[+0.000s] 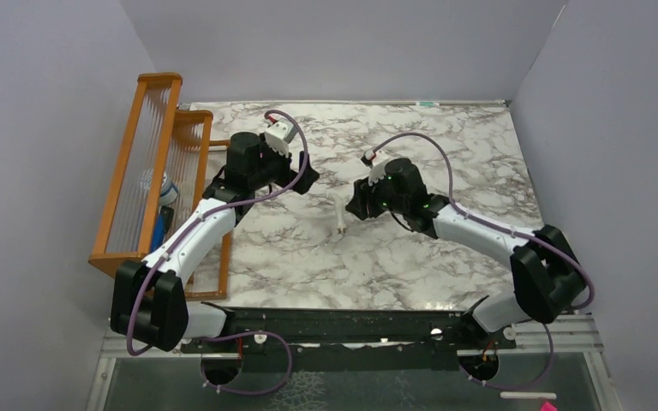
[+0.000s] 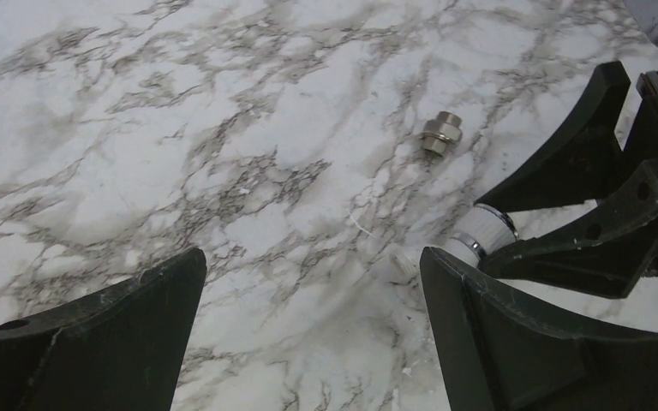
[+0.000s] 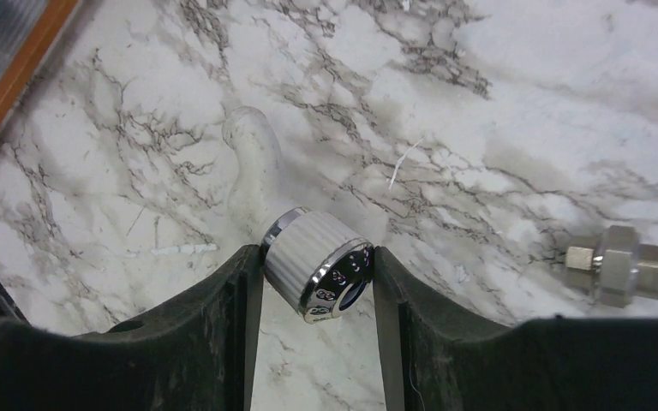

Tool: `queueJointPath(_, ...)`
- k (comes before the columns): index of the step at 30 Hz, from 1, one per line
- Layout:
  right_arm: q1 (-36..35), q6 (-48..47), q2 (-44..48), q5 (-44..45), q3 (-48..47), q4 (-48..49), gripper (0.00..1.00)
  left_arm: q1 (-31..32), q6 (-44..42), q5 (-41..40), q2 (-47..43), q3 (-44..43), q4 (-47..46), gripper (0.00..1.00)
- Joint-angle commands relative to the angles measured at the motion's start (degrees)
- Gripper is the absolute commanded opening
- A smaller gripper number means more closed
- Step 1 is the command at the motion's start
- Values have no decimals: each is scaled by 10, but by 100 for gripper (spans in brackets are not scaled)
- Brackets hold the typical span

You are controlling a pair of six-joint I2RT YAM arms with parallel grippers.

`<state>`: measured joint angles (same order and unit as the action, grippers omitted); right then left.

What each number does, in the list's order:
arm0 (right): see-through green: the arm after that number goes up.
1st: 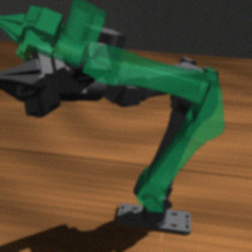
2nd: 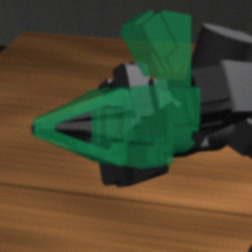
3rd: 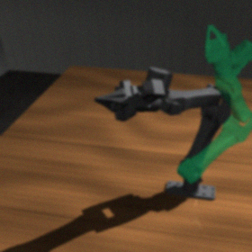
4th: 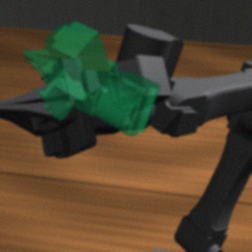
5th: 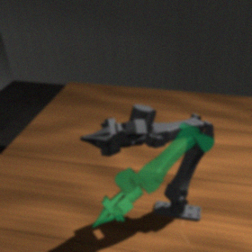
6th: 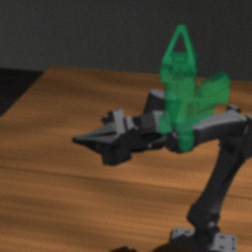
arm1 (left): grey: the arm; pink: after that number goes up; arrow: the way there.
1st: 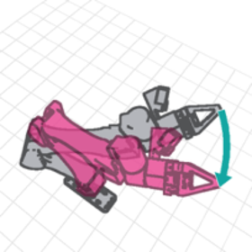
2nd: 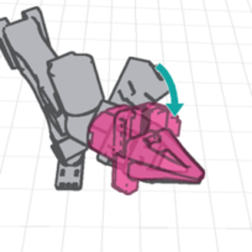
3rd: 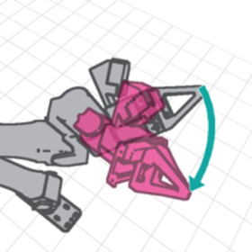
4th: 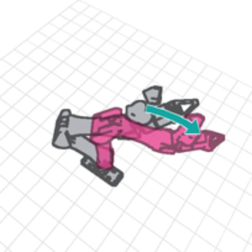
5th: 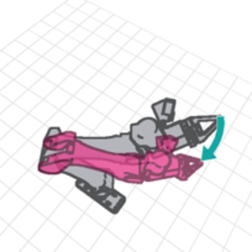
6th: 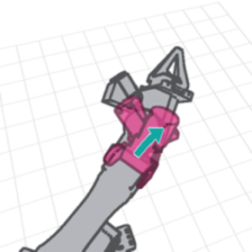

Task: Install the water faucets

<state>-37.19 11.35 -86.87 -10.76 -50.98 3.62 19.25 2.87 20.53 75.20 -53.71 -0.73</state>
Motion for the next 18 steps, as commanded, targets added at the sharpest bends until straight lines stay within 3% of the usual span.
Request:
queueJointPath(1,-3,-115,77,-4,7,6,20,2,-12,163,8,-47,5,99)
queueJointPath(5,-4,-189,141,-80,-9,-51,21,2,-5,306,23,-80,6,99)
queueJointPath(9,-4,-231,188,-113,-40,-111,24,3,10,399,33,-106,6,99)
queueJointPath(14,-4,-261,211,-128,-81,-162,25,18,-24,425,47,-148,83,98)
queueJointPath(18,-4,-277,211,-126,-105,-187,25,47,-66,441,60,-175,158,90)
